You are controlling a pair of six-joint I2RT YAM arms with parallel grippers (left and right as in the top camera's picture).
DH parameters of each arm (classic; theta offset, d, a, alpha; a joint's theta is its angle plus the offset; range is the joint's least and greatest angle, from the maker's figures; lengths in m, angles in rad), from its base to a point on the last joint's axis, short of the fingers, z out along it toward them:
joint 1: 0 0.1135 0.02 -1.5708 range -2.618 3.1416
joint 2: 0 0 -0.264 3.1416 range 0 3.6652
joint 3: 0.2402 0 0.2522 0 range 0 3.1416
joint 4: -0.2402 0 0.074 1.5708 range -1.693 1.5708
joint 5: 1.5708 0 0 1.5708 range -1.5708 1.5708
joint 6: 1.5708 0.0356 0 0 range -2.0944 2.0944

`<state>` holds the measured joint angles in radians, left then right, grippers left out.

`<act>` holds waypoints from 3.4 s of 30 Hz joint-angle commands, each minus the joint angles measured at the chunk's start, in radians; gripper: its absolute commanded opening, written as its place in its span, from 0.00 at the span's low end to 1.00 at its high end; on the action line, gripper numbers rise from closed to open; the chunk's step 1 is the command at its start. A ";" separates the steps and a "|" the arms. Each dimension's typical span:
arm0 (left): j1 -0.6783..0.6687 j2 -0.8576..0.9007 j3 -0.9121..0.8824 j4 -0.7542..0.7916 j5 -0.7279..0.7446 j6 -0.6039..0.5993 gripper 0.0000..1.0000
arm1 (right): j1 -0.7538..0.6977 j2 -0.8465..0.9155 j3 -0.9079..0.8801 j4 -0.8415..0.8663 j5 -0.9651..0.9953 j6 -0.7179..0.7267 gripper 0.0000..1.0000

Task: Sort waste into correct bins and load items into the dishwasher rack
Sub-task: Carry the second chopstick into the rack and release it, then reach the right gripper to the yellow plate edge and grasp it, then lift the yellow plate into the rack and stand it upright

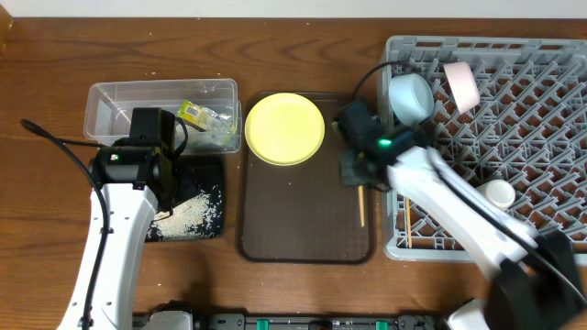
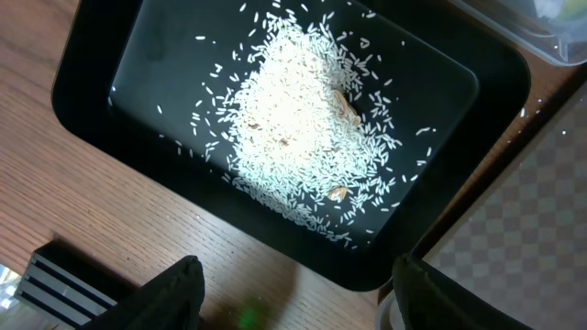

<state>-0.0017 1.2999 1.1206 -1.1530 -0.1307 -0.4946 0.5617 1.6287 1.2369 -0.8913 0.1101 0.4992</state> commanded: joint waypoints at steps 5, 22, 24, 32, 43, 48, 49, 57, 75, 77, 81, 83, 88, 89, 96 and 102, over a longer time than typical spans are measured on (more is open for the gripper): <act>0.003 0.000 -0.004 -0.006 -0.008 -0.005 0.69 | -0.106 -0.198 0.005 -0.106 0.021 -0.102 0.01; 0.003 0.000 -0.004 -0.006 -0.008 -0.005 0.69 | -0.214 -0.156 -0.114 -0.153 0.036 -0.141 0.29; 0.003 0.000 -0.004 -0.006 -0.008 -0.005 0.69 | -0.214 -0.156 -0.114 -0.147 0.036 -0.141 0.30; 0.003 0.000 -0.004 -0.006 -0.008 -0.005 0.69 | -0.212 -0.157 -0.113 -0.108 0.029 -0.142 0.35; 0.003 0.000 -0.004 -0.006 -0.008 -0.005 0.69 | -0.148 -0.153 -0.074 0.270 -0.167 -0.157 0.48; 0.003 0.000 -0.004 -0.006 -0.008 -0.005 0.69 | -0.087 -0.097 -0.074 0.484 -0.144 -0.156 0.53; 0.003 0.000 -0.004 -0.006 -0.008 -0.005 0.69 | -0.078 -0.077 -0.074 0.511 -0.131 -0.156 0.54; 0.003 0.000 -0.004 -0.006 -0.008 -0.005 0.69 | -0.036 0.172 -0.074 0.705 -0.114 -0.156 0.55; 0.003 0.000 -0.004 -0.006 -0.008 -0.005 0.69 | 0.006 0.394 -0.074 0.723 -0.106 -0.078 0.22; 0.003 0.000 -0.004 -0.006 -0.008 -0.005 0.69 | -0.002 0.378 -0.074 0.692 -0.090 -0.077 0.12; 0.003 0.000 -0.004 -0.006 -0.008 -0.005 0.68 | -0.019 0.331 -0.074 0.627 -0.035 -0.078 0.01; 0.003 0.000 -0.004 -0.006 -0.008 -0.005 0.69 | -0.026 0.301 -0.074 0.602 -0.008 -0.089 0.01; 0.003 0.000 -0.004 -0.006 -0.008 -0.005 0.69 | -0.045 0.193 -0.074 0.556 -0.001 -0.171 0.01; 0.003 0.000 -0.004 -0.006 -0.008 -0.005 0.69 | -0.053 0.155 -0.074 0.539 -0.001 -0.185 0.01; 0.003 0.000 -0.004 -0.006 -0.008 -0.005 0.69 | -0.109 -0.090 -0.074 0.427 0.112 -0.290 0.01; 0.003 0.000 -0.004 -0.006 -0.008 -0.005 0.69 | -0.186 -0.310 -0.074 0.333 0.296 -0.421 0.01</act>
<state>-0.0017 1.2999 1.1206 -1.1534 -0.1307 -0.4946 0.4160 1.4048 1.1652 -0.5411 0.2661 0.1822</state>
